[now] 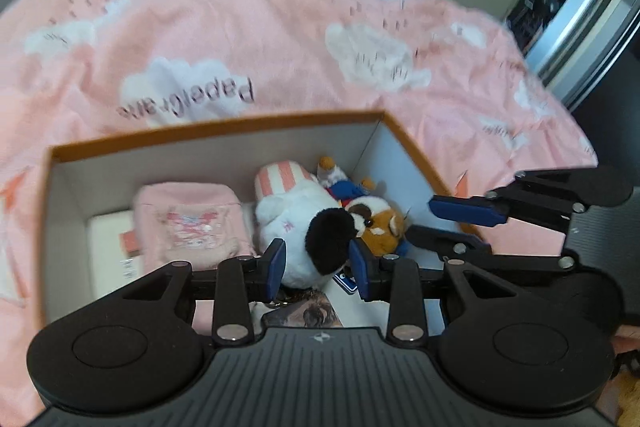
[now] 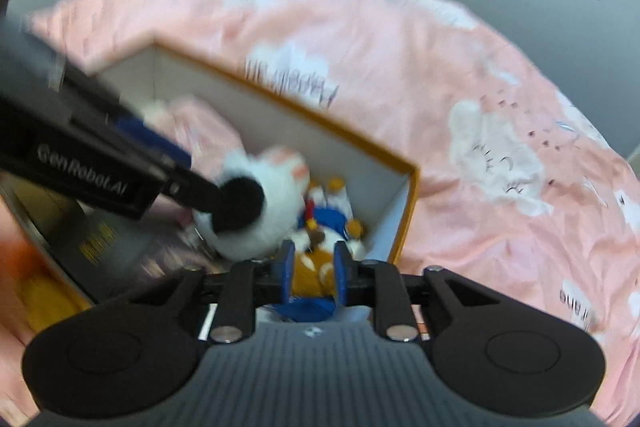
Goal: Organize objects
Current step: 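Lower the bear plush into the orange box with the right tool while the left tool lowers the white plush, then withdraw both open tools from the orange box toward the toys beside it, then grasp the orange knitted ball with the left tool while the right tool grasps the yellow tape measure, then lift the orange ball with the left tool while the right tool lifts the tape measure, then drop the orange ball into the box with the left tool while the right tool releases the tape measure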
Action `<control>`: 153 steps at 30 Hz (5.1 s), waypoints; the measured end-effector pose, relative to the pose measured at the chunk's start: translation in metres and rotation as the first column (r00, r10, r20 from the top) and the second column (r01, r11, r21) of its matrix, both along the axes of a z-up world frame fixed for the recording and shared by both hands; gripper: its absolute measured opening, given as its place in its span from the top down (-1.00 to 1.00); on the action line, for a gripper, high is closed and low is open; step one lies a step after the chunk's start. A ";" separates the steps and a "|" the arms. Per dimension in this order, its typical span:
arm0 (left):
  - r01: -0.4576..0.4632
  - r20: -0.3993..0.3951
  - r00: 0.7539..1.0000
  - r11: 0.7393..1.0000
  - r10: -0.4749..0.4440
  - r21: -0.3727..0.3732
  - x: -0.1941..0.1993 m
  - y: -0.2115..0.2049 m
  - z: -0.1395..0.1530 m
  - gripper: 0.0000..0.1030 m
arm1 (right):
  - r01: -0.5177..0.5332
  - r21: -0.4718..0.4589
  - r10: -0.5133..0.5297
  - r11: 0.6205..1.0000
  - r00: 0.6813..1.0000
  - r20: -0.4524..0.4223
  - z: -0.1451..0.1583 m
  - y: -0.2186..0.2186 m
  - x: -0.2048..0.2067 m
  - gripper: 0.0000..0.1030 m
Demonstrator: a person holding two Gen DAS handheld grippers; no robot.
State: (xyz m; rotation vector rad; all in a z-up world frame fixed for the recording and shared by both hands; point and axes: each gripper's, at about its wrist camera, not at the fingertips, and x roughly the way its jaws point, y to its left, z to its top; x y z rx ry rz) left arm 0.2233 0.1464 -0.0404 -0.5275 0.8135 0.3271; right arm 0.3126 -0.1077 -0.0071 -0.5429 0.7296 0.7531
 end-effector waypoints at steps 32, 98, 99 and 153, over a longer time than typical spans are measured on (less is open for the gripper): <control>-0.227 -0.022 0.972 0.963 0.232 0.142 -0.170 -0.069 -0.030 0.25 | 0.129 0.301 -0.062 0.945 0.973 -0.222 -0.062 0.023 -0.166 -0.11; -0.037 -0.073 0.996 0.995 0.044 0.095 -0.155 -0.073 -0.061 0.09 | 0.322 0.261 -0.168 0.910 0.863 -0.476 -0.082 -0.029 -0.124 0.56; -0.026 -0.061 0.998 0.995 0.032 0.099 -0.156 -0.075 -0.055 0.09 | 0.312 0.274 -0.160 0.910 0.872 -0.462 -0.074 -0.030 -0.127 0.56; 0.163 -0.011 0.986 0.985 -0.164 -0.060 -0.015 -0.068 -0.025 0.09 | 0.324 0.108 -0.337 0.940 0.932 0.133 -0.003 -0.028 -0.035 0.45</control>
